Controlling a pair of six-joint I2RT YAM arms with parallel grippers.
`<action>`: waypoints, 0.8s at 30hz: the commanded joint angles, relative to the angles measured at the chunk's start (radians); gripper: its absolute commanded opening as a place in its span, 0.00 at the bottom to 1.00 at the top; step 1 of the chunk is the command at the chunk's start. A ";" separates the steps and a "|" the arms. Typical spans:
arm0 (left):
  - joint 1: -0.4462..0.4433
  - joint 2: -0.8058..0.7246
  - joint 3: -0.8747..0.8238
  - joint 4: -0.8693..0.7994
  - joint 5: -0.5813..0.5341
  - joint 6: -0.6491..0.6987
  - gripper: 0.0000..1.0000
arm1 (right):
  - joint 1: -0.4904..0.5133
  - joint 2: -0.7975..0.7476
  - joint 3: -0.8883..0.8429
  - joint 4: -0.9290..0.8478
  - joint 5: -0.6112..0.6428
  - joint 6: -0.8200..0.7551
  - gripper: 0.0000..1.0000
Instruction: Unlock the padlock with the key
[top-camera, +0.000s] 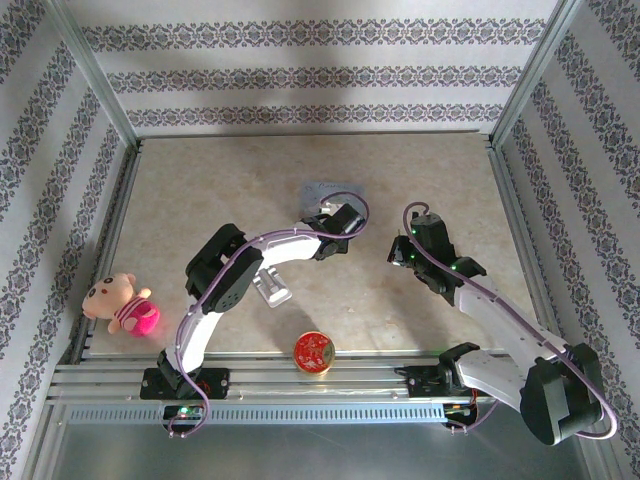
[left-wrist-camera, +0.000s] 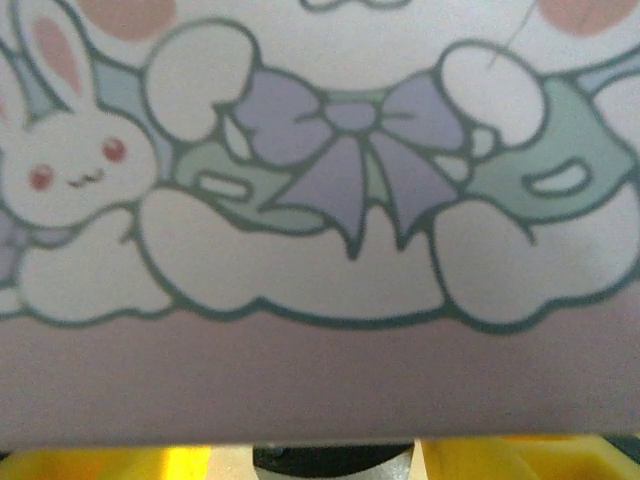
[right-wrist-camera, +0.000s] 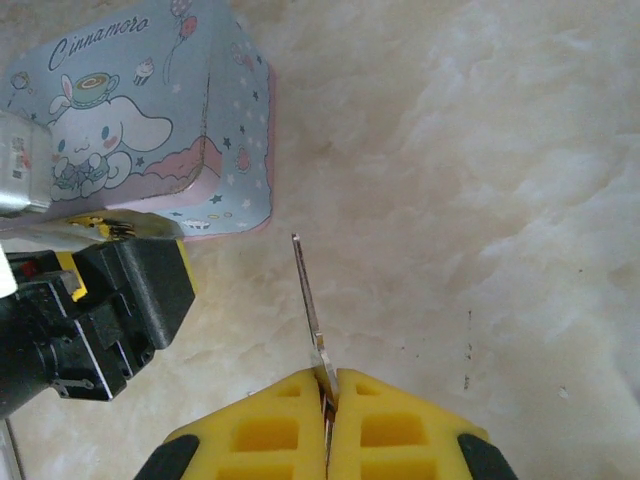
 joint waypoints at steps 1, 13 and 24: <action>-0.001 0.034 0.006 -0.002 0.011 0.014 0.54 | 0.012 -0.017 -0.009 0.006 -0.002 0.018 0.00; -0.001 0.045 0.015 0.005 -0.022 0.008 0.55 | 0.022 -0.023 -0.012 0.000 0.005 0.021 0.00; -0.001 0.049 0.016 0.040 -0.056 0.011 0.52 | 0.029 -0.020 -0.021 0.001 0.010 0.025 0.00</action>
